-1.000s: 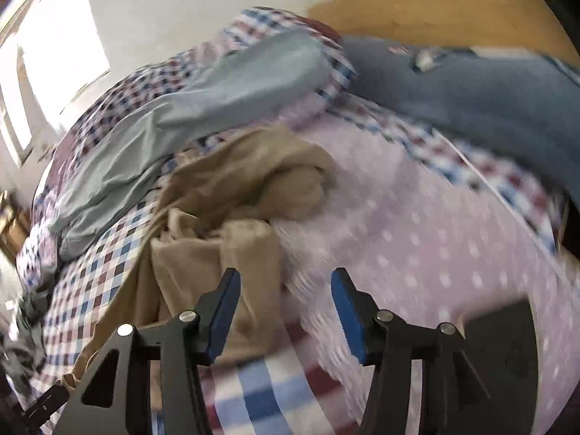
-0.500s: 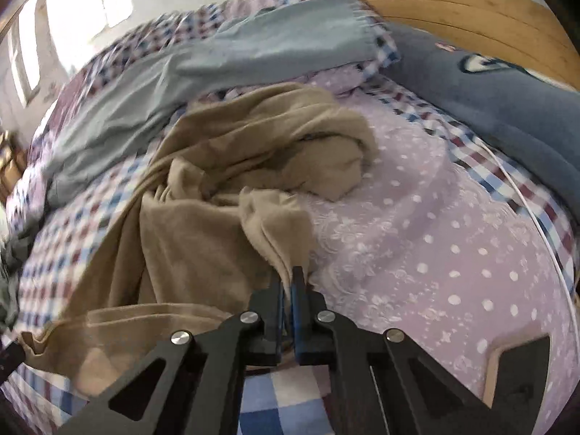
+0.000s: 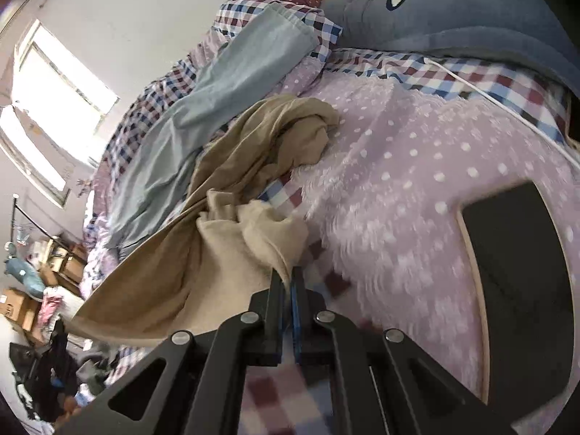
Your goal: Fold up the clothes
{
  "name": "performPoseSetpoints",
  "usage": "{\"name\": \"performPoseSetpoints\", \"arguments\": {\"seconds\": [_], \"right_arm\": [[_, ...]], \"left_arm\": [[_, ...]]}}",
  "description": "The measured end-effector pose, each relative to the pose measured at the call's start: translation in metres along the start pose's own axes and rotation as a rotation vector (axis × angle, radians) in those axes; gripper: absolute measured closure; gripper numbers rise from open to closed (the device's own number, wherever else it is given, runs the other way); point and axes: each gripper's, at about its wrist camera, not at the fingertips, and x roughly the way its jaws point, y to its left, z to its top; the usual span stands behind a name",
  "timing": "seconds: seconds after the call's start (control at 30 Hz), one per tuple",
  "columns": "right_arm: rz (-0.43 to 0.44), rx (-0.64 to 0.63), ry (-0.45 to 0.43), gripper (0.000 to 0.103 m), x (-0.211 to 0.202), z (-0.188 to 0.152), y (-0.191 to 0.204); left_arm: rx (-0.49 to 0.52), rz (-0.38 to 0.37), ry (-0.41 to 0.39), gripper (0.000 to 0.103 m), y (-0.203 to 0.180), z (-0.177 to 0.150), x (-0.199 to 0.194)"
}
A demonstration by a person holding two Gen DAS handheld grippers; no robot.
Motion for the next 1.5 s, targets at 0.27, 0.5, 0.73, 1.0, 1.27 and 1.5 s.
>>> {"name": "performPoseSetpoints", "arguments": {"seconds": [0.27, 0.5, 0.73, 1.0, 1.27, 1.5], "right_arm": [[0.040, -0.054, 0.059, 0.101, -0.038, -0.056, 0.013], [0.061, -0.082, 0.034, 0.103, -0.081, -0.086, 0.016], [0.024, -0.151, 0.010, 0.102, -0.111, -0.107, 0.013], [0.070, -0.187, 0.049, 0.099, -0.093, -0.118, 0.029], [0.117, -0.204, 0.106, 0.098, -0.069, -0.136, 0.057], [0.126, -0.205, 0.137, 0.098, -0.056, -0.141, 0.066]], "left_arm": [[0.087, 0.027, -0.029, 0.101, -0.029, -0.011, -0.055], [0.090, 0.093, 0.008, 0.103, -0.038, -0.055, -0.118], [0.105, 0.163, 0.062, 0.103, -0.042, -0.090, -0.155], [0.059, 0.338, 0.193, 0.090, -0.020, -0.109, -0.122], [0.409, 0.460, 0.284, 0.041, -0.063, -0.145, -0.072], [0.611, 0.558, 0.349, 0.040, -0.071, -0.164, -0.029]]}}
